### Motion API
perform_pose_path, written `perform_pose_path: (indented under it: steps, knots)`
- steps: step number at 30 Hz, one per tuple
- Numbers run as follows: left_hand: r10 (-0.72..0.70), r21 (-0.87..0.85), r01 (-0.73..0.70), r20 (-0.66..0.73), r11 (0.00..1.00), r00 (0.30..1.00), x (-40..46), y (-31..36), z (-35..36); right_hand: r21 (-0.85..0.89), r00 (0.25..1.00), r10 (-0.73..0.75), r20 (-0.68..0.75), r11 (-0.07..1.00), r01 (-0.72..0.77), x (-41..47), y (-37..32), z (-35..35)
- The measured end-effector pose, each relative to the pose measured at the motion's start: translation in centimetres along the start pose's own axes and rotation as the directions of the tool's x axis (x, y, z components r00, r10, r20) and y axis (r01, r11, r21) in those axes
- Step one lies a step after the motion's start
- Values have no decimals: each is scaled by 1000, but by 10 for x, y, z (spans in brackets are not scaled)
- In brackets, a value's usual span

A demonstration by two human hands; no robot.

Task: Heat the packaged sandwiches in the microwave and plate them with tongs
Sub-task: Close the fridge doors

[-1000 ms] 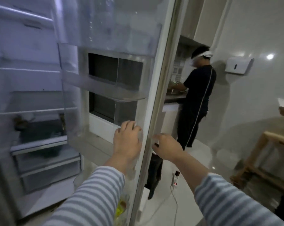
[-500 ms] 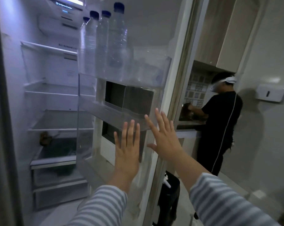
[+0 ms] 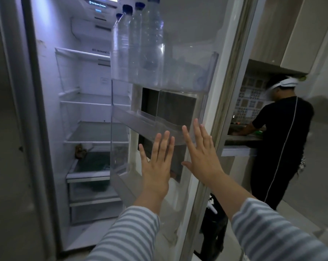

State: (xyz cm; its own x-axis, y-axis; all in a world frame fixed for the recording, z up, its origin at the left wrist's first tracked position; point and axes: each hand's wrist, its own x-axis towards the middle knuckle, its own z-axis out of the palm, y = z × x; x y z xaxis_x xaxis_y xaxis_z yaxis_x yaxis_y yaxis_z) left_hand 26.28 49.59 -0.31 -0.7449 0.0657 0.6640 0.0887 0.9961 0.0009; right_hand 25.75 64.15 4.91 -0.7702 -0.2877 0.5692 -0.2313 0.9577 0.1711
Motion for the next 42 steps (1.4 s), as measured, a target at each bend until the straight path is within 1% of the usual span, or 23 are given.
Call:
perform_pose_path:
  steps: [2,6,12,15,17,21,23,26,28,31,33,35,37,38,40,42]
  knots:
    - [-4,11,4,30,1000,1000,-2,-9,-5,-5,1000,4,17,1000,-4,0,-11,-3]
    - [13,13,-15,99,1000,995,-7,-34,-18,-11,1000,10,5,1000,-10,1,-39,-7]
    - [20,18,-21,95,1000,995,-17,-87,-33,-52,1000,28,1,998,-28,7,-98,-18]
    - [21,8,-21,65,1000,998,-21,-121,-34,-71,1000,21,-4,997,-21,11,-131,-23]
    - [14,25,-16,55,1000,998,-22,-144,-36,-81,1000,4,2,997,-4,15,-151,-25]
    - [5,71,-12,92,997,996,-23,-194,-44,-110,998,-63,2,992,63,25,-188,-27]
    - [-23,81,15,107,997,994,-23,-217,-50,-111,993,-107,-39,989,103,28,-207,-28]
    - [-68,65,58,153,996,986,-27,-244,-59,-50,971,-160,-178,987,154,31,-233,-31]
    - [-60,13,58,176,998,983,-35,-254,-66,-24,951,-190,-245,982,190,29,-246,-37]
    - [-11,-113,28,146,993,989,-45,-255,-79,8,920,-174,-351,982,189,26,-256,-51]
    - [42,-245,-19,92,969,995,-48,-248,-82,45,907,-111,-405,989,141,23,-257,-59]
    - [81,-399,-82,-19,913,997,-51,-239,-79,100,898,-41,-439,991,94,23,-251,-61]
    - [106,-448,-151,-124,881,987,-52,-228,-71,153,905,26,-425,987,43,26,-240,-57]
    - [109,-446,-164,-147,880,983,-52,-224,-67,188,913,54,-404,982,25,29,-235,-55]
    - [66,-446,-116,-126,888,990,-46,-220,-60,256,944,72,-322,967,13,39,-226,-47]
    - [15,-435,-65,-118,898,993,-40,-226,-53,265,975,16,-223,963,45,53,-225,-38]
